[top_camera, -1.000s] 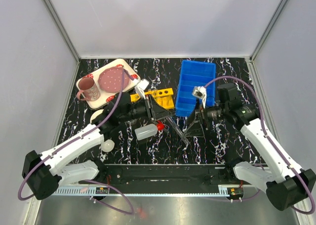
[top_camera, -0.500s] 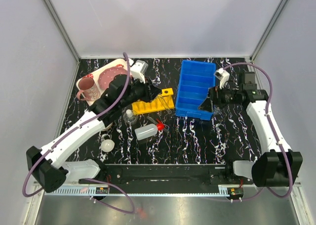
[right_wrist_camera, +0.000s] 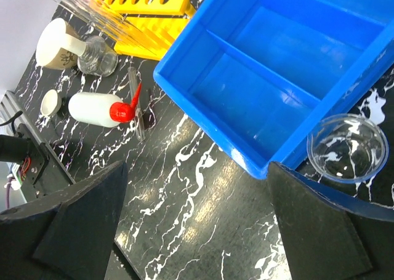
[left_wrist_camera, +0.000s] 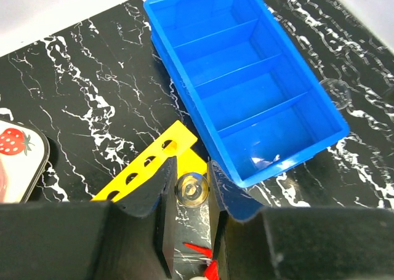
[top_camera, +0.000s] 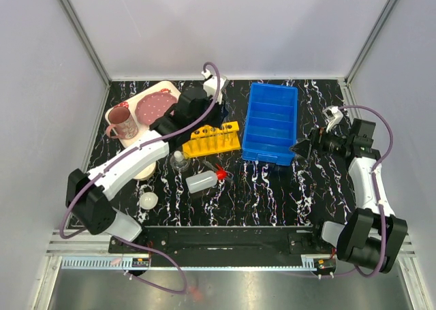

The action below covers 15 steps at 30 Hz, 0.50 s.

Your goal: Organize the chemistry lab equipment

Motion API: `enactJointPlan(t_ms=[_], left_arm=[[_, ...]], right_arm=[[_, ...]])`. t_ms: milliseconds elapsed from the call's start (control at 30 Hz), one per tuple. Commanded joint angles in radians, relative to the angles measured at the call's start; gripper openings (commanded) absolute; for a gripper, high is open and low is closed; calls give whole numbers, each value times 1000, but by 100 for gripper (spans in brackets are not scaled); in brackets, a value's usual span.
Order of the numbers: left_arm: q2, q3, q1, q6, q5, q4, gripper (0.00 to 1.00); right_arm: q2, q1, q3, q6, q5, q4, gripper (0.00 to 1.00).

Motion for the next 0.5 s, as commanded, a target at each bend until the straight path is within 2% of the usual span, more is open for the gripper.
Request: enactJointPlan(t_ms=[0, 467], left_arm=[[61, 83, 3, 65, -60, 26, 9], [135, 125, 3, 96, -88, 14, 9]], right_arm=[[-55, -6, 2, -18, -57, 80, 100], [-69, -6, -4, -35, -77, 75, 100]])
